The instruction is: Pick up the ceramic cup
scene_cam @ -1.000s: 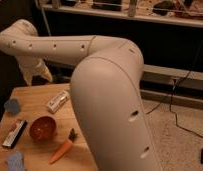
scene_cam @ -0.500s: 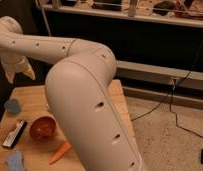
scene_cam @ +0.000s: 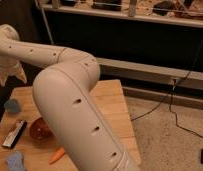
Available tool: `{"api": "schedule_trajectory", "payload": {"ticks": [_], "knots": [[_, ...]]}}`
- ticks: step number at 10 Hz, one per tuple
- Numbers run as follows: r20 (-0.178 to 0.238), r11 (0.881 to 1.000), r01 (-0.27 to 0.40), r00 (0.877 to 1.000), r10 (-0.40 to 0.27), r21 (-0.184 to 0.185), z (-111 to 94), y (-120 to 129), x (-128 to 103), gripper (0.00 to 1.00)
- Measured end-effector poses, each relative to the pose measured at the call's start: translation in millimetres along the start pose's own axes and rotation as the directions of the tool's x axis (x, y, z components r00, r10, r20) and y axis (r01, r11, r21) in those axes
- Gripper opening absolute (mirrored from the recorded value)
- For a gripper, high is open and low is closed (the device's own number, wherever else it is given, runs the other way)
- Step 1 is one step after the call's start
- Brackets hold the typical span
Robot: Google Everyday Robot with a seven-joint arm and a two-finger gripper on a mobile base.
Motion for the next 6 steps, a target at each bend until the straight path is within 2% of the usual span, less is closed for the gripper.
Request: {"api": "schedule_trajectory", "payload": {"ticks": [6], "knots": [[-0.076, 0.999, 0.034, 0.997, -0.031, 0.029, 68, 7, -8, 0.65]]}}
